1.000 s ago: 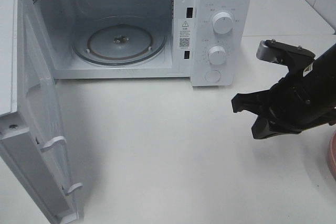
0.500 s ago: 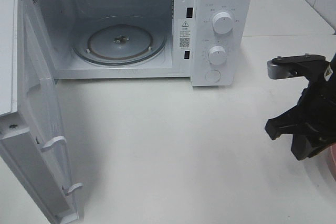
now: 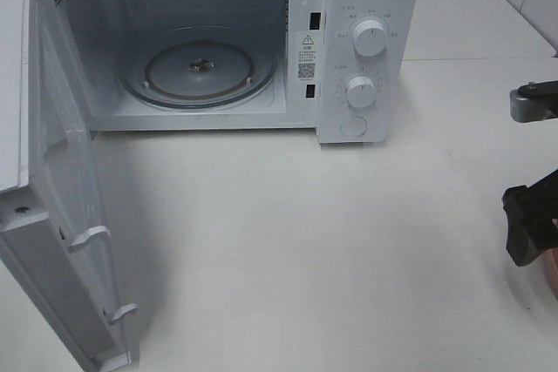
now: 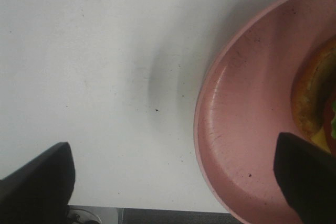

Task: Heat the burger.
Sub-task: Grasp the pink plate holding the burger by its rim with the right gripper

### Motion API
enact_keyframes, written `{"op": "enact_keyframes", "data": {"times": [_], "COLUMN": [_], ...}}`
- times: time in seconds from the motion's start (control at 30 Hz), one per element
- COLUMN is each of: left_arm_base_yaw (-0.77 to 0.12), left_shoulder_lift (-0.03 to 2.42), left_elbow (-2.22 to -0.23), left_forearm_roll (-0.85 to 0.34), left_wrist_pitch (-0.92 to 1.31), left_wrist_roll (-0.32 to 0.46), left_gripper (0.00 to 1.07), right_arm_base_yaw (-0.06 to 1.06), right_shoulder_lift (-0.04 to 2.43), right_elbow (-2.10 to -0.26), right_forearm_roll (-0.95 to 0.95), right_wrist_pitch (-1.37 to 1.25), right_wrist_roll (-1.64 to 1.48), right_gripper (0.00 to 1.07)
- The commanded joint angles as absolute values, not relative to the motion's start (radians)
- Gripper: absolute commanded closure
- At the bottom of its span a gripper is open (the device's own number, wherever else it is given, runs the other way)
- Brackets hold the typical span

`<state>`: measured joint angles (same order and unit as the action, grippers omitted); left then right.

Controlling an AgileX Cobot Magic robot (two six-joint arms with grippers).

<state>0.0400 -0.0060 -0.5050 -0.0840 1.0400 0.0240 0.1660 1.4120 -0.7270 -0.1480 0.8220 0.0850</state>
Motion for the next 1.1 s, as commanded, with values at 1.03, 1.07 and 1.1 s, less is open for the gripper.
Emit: {"op": "enact_keyframes", "data": {"times": [1.03,1.07,1.1], "left_arm_base_yaw": [0.042,0.042,0.042], "left_shoulder_lift": [-0.026,-0.026,-0.026], "left_elbow": [-0.503,-0.503,-0.503], "left_forearm_roll": [-0.089,-0.089,-0.089], "left_wrist_pitch": [1.037,1.037,1.037], "left_wrist_roll": [0.024,0.024,0.024], "left_gripper": [0.09,0.09,0.09], "right_arm_base_yaw": [0.042,0.028,0.022], "right_shoulder_lift": [1.657,1.657,1.657], "right_elbow": [-0.65,-0.65,-0.65], "right_forearm_roll": [-0.208,-0.208,-0.208], "right_wrist_pitch": [0.566,0.547,0.535], "right_wrist_roll": [0.117,0.117,0.116], "right_gripper": [0.18,0.19,0.19]}}
